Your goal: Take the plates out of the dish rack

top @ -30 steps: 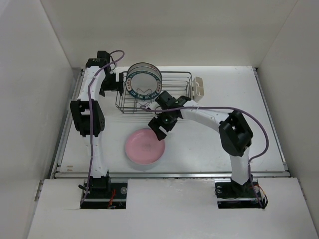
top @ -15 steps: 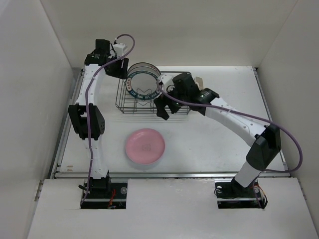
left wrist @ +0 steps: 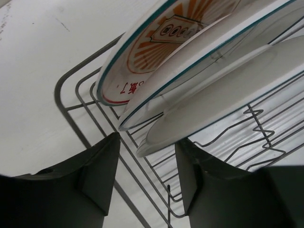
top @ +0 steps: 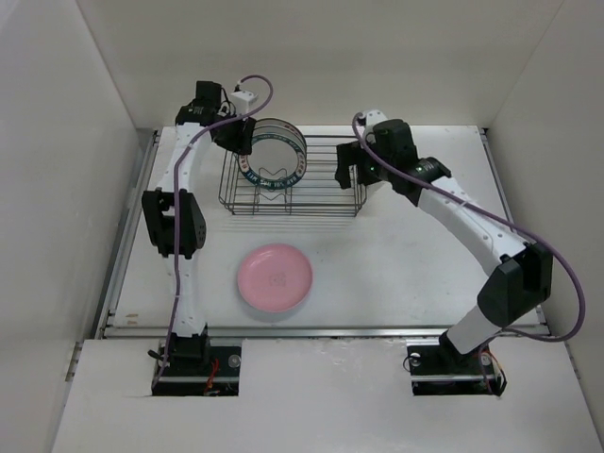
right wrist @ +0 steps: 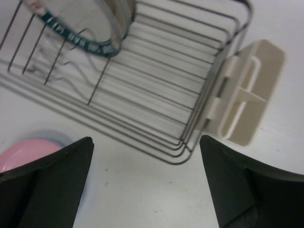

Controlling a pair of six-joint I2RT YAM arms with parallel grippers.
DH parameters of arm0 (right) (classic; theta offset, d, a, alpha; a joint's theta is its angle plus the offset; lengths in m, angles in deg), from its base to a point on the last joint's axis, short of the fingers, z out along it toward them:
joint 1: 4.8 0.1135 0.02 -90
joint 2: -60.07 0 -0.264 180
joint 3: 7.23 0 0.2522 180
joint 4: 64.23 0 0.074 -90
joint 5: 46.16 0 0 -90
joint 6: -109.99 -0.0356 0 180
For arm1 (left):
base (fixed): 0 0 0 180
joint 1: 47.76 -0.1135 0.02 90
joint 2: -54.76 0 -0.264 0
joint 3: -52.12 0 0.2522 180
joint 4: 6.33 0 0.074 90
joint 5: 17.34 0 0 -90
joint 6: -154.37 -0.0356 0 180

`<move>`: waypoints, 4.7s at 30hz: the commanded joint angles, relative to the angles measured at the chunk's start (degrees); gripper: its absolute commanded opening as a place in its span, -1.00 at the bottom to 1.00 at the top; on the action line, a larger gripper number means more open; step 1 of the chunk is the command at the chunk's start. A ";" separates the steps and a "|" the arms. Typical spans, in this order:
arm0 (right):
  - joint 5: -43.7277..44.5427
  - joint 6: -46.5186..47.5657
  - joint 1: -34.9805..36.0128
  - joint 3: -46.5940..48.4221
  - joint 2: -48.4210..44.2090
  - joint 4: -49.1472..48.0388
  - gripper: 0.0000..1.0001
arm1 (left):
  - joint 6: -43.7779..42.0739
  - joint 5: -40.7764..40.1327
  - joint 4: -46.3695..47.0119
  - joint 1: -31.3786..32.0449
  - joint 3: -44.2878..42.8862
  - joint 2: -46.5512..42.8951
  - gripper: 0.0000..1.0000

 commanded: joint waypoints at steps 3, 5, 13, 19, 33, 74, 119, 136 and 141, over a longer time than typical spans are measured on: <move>13.58 -9.86 -4.97 1.55 -1.22 -4.85 0.98 | -0.85 -0.72 0.46 0.80 -2.23 1.10 -0.16; 14.22 -10.39 -5.76 2.96 1.49 -4.33 0.98 | -0.32 -1.51 1.07 0.80 -2.23 1.63 -0.21; 18.00 -11.01 -6.29 8.60 11.70 -1.43 0.98 | 2.76 -4.93 3.45 0.80 -2.75 2.77 -1.00; 18.00 -11.54 -6.82 8.60 12.93 -1.43 0.98 | 1.10 -5.55 4.76 0.80 -0.74 -1.35 -1.00; 14.22 -11.54 -6.82 4.99 14.07 -3.71 0.90 | 10.40 -0.55 8.64 0.80 -2.40 -10.94 -1.00; 27.14 -23.84 -8.49 -16.36 -23.89 -1.07 0.95 | 5.40 7.90 -10.88 35.08 12.27 -3.82 -1.00; 5.73 -10.40 -8.49 -10.51 -19.43 -5.91 1.00 | 18.84 -2.11 -10.27 19.36 3.31 -13.31 -0.43; -9.41 -8.37 -4.45 22.04 15.56 -8.63 0.90 | 25.35 -22.25 -7.18 -2.36 9.82 -9.54 -0.23; -9.95 -7.85 -3.31 27.84 23.89 -9.15 0.90 | 24.82 -22.87 -7.18 -4.02 9.29 -6.82 -0.23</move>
